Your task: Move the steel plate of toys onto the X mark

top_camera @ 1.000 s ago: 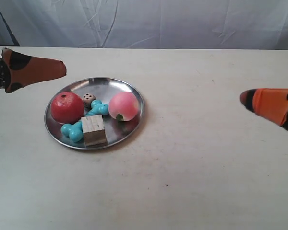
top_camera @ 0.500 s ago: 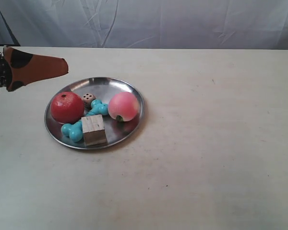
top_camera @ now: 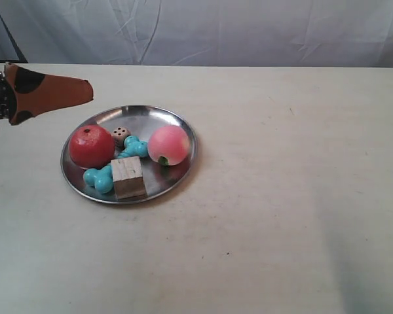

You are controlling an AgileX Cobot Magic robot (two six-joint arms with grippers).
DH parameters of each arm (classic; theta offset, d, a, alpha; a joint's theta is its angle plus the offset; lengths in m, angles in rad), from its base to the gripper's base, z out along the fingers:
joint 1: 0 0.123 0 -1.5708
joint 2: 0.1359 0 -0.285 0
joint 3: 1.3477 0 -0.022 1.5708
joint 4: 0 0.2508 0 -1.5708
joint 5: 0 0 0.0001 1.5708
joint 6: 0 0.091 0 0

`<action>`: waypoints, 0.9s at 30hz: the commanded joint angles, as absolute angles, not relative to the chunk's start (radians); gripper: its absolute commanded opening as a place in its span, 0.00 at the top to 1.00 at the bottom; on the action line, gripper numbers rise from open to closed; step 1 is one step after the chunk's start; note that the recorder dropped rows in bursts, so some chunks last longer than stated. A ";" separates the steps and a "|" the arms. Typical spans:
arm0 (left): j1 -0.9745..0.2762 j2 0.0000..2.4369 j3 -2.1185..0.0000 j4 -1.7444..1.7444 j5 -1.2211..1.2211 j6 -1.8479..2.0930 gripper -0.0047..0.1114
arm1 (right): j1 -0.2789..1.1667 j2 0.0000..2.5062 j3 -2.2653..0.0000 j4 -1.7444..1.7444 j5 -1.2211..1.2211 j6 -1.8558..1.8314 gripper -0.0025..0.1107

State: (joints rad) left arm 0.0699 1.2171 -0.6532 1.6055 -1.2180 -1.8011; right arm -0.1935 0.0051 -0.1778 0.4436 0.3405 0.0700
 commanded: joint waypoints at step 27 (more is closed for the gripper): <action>0.066 1.210 -0.649 1.571 -1.221 -1.794 0.96 | -0.198 0.000 0.000 0.443 0.393 0.068 0.99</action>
State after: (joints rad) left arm 0.0699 1.2171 -0.6532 1.5832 -1.2180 -1.7934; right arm -0.1935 0.0051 -0.0049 0.4436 0.3980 0.0700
